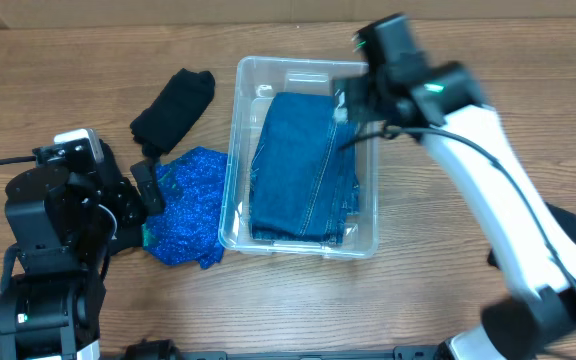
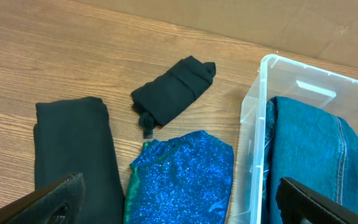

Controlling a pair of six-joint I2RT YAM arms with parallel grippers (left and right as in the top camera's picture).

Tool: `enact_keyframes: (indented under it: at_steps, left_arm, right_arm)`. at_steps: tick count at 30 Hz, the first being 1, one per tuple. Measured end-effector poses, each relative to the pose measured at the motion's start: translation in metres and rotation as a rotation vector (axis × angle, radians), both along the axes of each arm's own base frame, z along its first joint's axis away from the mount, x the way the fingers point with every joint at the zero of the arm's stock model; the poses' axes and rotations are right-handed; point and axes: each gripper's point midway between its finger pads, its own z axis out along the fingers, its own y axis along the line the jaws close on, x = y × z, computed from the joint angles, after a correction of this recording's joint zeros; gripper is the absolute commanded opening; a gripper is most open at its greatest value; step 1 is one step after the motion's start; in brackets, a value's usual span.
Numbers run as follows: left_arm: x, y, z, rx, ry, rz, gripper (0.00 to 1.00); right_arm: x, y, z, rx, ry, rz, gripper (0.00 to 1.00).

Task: Pack container
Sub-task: 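Open the right gripper and withdraw it toward the black cloth, then grasp the black cloth on the right with the right gripper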

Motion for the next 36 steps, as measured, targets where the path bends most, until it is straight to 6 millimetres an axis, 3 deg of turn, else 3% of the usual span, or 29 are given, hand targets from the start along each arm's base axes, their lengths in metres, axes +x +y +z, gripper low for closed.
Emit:
enact_keyframes:
  at_steps: [3, 5, 8, 11, 18, 21, 23, 25, 29, 34, 36]
  left_arm:
    - [0.000, 0.000, 0.000, 0.000, 0.000, 0.000, 1.00]
    - [0.000, 0.000, 0.000, 0.000, 0.000, 0.000, 1.00]
    - [0.000, 0.000, 0.000, 0.000, 0.000, 0.000, 1.00]
    - [0.000, 0.000, 0.000, 0.000, 0.000, 0.000, 1.00]
    - [0.000, 0.000, 0.000, 0.000, 0.000, 0.000, 1.00]
    - [0.000, 0.000, 0.000, 0.000, 0.000, 0.000, 1.00]
    - [0.000, 0.000, 0.001, 0.000, -0.002, 0.000, 1.00]
    - [0.000, 0.000, 0.001, 0.000, -0.001, 0.000, 1.00]
    - [0.000, 0.000, 0.002, 0.000, -0.004, 0.000, 1.00]
    - [0.000, 0.000, 0.002, 0.000, -0.003, 0.000, 1.00]
    - [0.000, 0.000, 0.002, 0.000, -0.003, 0.000, 1.00]
  right_arm:
    - [-0.012, -0.062, 0.050, 0.065, -0.092, -0.172, 1.00]
    - [-0.025, -0.110, 0.066, 0.105, -0.107, -0.311, 1.00]
    - [-0.057, -0.173, 0.065, 0.147, -0.054, -0.529, 1.00]
    - [-0.096, -0.217, 0.051, 0.182, 0.058, -0.713, 1.00]
    - [-0.156, -0.244, 0.025, 0.250, 0.266, -0.883, 1.00]
    - [-0.177, -0.249, 0.013, 0.293, 0.253, -0.932, 1.00]
    - [-0.181, -0.254, 0.010, 0.318, 0.188, -0.951, 1.00]
    - [-0.195, -0.257, -0.006, 0.336, 0.174, -0.991, 1.00]
    - [-0.206, -0.275, -0.051, 0.392, 0.153, -1.081, 1.00]
    - [-0.219, -0.287, -0.145, 0.590, 0.322, -1.201, 1.00]
    - [-0.225, -0.286, -0.164, 0.639, 0.361, -1.230, 1.00]
